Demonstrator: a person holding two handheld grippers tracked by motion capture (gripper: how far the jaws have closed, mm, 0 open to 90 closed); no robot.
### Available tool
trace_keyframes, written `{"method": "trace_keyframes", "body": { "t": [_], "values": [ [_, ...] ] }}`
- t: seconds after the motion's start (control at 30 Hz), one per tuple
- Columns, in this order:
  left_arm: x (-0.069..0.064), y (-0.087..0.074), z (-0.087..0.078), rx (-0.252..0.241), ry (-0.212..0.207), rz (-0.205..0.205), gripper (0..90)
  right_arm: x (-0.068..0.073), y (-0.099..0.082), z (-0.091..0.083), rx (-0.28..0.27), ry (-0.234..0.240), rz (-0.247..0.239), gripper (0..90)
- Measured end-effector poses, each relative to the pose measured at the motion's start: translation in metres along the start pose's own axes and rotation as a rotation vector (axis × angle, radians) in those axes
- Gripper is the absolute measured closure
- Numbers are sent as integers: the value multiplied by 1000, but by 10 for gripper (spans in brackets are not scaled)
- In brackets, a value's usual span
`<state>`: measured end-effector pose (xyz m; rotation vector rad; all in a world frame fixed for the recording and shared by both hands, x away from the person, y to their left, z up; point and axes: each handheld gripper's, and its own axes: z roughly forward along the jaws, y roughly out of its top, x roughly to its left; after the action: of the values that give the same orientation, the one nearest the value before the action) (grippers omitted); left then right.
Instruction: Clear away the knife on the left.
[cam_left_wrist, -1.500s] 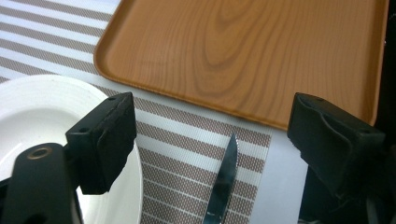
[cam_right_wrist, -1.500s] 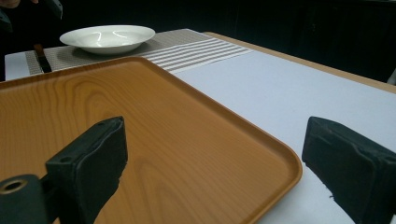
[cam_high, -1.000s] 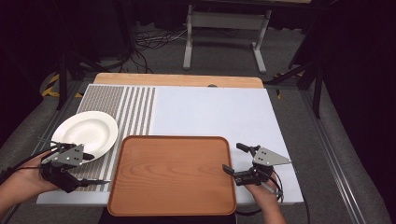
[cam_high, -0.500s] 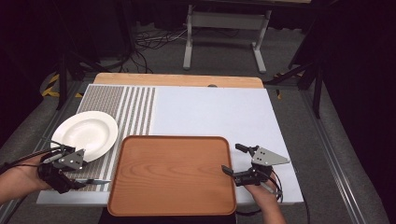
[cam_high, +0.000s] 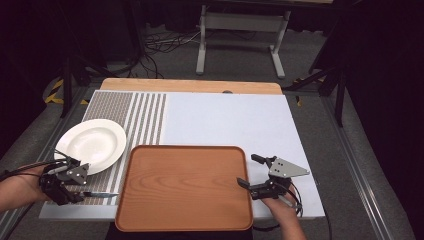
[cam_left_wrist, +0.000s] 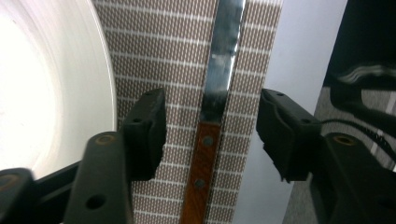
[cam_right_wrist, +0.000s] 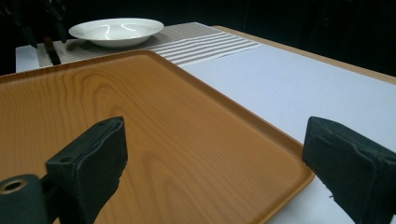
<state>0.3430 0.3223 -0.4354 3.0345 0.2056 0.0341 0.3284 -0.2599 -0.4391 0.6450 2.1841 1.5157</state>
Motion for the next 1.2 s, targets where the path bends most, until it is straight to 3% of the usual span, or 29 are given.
{"method": "trace_keyframes", "body": {
  "t": [0.33,0.57,0.73,1.13,1.2],
  "values": [
    [1,0,5,108,-5,53,634,0,0,0,5,3,-2,77],
    [0,0,9,139,2,82,745,0,-1,1,2,7,1,77],
    [-1,1,12,150,8,105,770,0,-1,1,4,8,1,77],
    [-3,0,12,143,19,102,777,-1,-1,1,4,7,4,77],
    [-3,-1,12,129,21,86,779,-1,-1,1,4,8,5,77]
  ]
}}
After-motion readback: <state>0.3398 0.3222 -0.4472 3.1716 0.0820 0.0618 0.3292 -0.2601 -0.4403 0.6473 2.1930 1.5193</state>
